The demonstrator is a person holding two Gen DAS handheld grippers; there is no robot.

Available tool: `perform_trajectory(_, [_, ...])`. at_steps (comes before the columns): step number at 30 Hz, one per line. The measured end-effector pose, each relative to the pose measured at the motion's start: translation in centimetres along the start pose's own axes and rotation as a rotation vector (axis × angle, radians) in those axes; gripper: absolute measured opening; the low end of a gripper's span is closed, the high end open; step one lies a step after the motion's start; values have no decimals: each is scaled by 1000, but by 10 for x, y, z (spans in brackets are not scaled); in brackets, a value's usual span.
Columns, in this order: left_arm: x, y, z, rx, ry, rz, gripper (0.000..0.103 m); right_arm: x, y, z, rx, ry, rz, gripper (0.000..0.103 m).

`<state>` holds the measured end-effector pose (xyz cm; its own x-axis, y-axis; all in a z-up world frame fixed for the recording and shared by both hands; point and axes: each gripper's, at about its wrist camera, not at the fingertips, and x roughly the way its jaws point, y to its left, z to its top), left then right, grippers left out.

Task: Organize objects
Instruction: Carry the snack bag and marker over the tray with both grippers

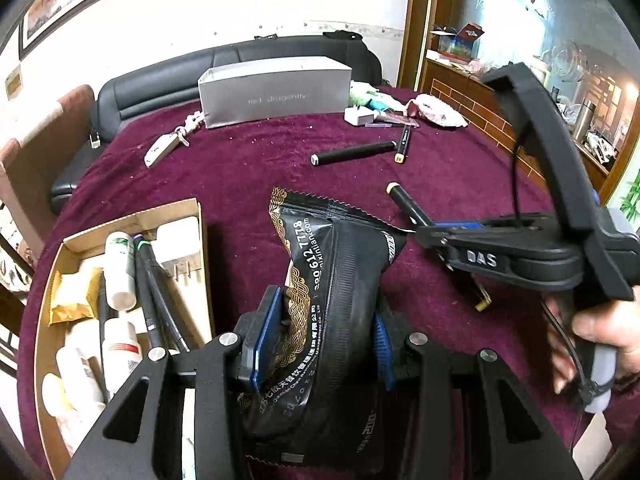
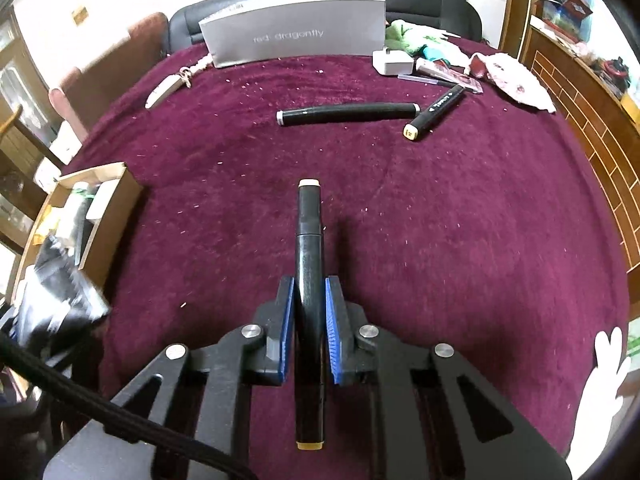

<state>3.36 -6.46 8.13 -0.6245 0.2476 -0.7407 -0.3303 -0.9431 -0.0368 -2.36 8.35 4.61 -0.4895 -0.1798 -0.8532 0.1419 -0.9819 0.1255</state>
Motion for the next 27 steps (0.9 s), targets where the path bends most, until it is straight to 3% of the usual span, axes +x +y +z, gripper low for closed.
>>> perform_trajectory(13, [-36,-1,-11,24,-73,71,37,-47,15,-30,36,-62,92,12])
perform_trajectory(27, [-71,58,-36,-66,-116,172,37,-70,85,-30,-35,-91,201,13])
